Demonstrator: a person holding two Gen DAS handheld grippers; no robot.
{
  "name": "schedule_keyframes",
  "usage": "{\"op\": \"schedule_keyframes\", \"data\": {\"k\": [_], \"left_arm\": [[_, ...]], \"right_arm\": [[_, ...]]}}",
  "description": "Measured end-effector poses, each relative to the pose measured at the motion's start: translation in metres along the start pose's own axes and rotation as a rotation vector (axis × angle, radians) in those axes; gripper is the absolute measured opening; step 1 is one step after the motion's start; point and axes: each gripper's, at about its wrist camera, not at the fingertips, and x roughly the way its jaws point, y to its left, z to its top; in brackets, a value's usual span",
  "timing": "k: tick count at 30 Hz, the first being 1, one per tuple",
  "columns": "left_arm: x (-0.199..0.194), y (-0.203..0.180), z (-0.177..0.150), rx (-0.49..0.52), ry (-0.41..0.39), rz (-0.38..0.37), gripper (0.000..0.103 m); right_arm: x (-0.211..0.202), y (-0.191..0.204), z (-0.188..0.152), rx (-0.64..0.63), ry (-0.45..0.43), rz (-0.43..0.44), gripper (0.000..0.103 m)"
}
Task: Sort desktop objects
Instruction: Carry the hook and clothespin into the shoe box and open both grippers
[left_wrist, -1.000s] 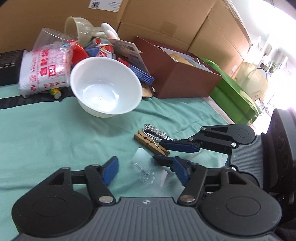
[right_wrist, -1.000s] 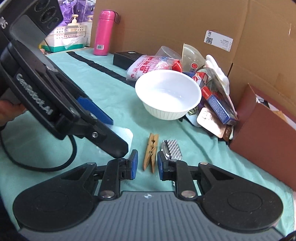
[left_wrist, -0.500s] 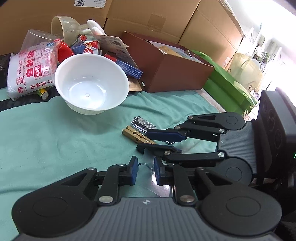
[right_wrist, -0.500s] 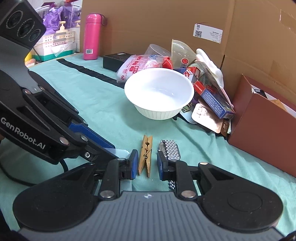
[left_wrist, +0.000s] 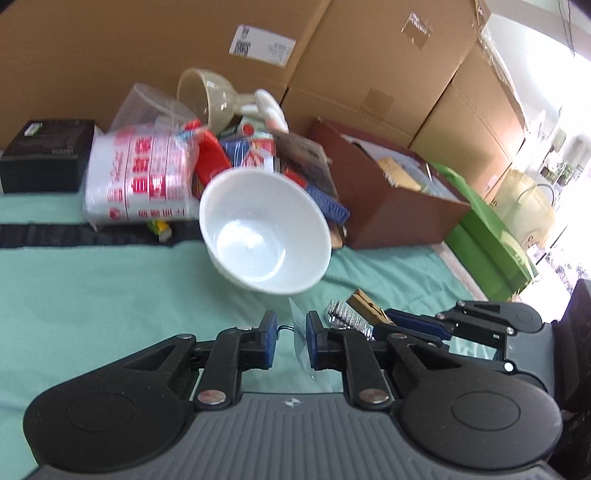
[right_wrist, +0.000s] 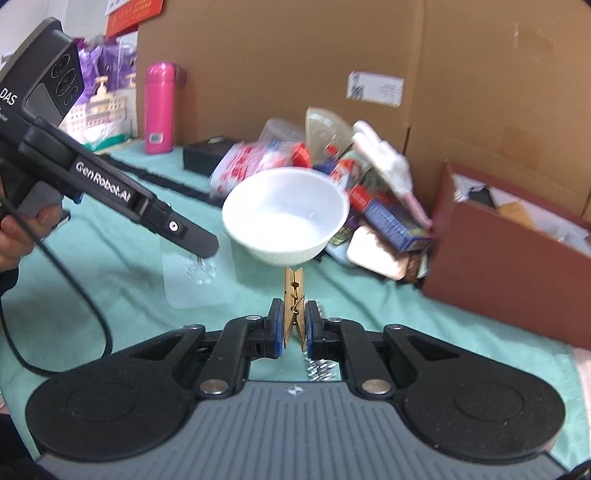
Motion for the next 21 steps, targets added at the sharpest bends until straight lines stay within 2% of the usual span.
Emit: {"op": "schedule_keyframes", "data": {"k": [5,10,14,21], "left_arm": [[-0.014,-0.014,0.025,0.029,-0.063,-0.048,0.016],[-0.007,-0.042,0.06,0.057,-0.118,-0.105,0.016],[0.014,-0.069,0.091,0.07,-0.156,-0.146,0.016],[0.068,-0.11,0.13,0.09,-0.153,-0.178,0.016]], "right_arm": [[-0.013,-0.014,0.011,0.017,-0.057,-0.051,0.009],[-0.02,-0.037,0.026,0.034,-0.11,-0.125,0.009],[-0.024,-0.061,0.038,0.06,-0.155,-0.195,0.009],[-0.023,-0.111,0.051,0.125,-0.203,-0.313,0.009]]}}
